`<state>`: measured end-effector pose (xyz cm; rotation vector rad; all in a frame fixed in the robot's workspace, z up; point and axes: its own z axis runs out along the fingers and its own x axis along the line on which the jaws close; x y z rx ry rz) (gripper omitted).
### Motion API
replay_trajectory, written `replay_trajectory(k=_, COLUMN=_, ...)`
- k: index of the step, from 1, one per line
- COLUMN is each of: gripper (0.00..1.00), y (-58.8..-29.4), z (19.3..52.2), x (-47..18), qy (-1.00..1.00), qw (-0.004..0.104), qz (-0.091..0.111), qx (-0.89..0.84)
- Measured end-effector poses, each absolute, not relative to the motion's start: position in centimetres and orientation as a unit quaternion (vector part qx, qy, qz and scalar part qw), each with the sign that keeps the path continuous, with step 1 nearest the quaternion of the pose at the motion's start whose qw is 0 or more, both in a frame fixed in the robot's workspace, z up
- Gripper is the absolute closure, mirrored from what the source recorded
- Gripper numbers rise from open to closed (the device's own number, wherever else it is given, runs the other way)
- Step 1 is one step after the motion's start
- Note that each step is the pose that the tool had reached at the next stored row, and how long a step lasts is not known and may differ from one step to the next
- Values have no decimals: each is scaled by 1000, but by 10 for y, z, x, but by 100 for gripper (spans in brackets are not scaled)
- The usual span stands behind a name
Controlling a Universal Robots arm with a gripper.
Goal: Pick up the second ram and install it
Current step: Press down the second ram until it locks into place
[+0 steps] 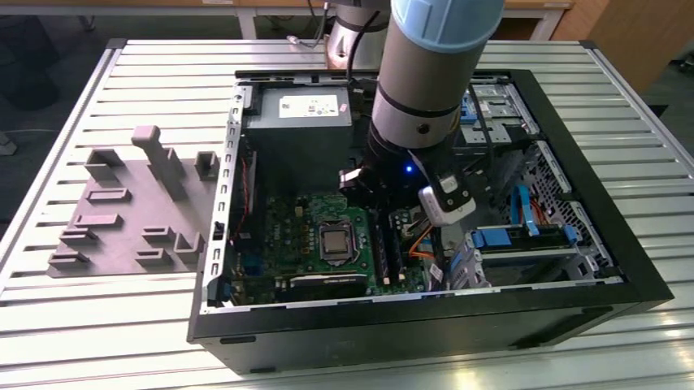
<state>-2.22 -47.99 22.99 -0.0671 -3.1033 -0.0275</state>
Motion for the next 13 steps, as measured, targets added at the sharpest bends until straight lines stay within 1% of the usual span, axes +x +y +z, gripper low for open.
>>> replay_trajectory(k=1, gripper=89, y=-480, z=230, x=-22, qy=-1000, qw=19, qz=-9, qx=-22)
replay_trajectory(k=13, gripper=89, y=-480, z=221, x=-22, qy=-1000, qw=19, qz=-9, qx=-21)
